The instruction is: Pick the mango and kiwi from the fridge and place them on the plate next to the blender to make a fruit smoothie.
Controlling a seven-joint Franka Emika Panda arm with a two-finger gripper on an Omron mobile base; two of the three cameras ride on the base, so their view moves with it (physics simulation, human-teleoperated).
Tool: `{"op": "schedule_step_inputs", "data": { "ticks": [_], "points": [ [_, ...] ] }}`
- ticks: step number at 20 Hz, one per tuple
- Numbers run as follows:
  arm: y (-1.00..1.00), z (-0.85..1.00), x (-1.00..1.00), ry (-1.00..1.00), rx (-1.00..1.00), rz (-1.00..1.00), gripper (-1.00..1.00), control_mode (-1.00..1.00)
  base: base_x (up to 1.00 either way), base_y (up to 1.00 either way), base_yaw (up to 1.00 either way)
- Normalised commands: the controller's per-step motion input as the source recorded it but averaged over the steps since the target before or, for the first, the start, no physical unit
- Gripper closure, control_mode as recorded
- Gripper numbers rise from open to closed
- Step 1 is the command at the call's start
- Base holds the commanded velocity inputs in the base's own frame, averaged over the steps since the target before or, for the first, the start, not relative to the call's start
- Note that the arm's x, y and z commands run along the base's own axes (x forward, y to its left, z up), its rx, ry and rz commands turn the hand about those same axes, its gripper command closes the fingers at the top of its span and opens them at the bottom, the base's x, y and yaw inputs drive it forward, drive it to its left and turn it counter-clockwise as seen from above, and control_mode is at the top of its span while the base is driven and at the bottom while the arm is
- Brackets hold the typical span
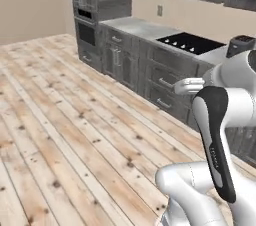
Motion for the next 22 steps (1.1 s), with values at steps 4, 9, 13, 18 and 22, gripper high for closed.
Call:
{"op": "schedule_step_inputs", "data": {
  "ticks": [4,9,13,18,22],
  "points": [
    [0.0,0.0,0.0,0.0,0.0,0.0,1.0,1.0,0.38,0.25,0.67],
    [0.0,0.0,0.0,0.0,0.0,0.0,1.0,1.0,0.46,0.3,0.62],
    [0.0,0.0,0.0,0.0,0.0,0.0,1.0,1.0,0.52,0.28,0.62],
    [0.0,0.0,0.0,0.0,0.0,0.0,1.0,1.0,0.97,0.02,0.55],
    [0.0,0.0,0.0,0.0,0.0,0.0,1.0,1.0,1.0,0.0,0.52]
  ]
}}
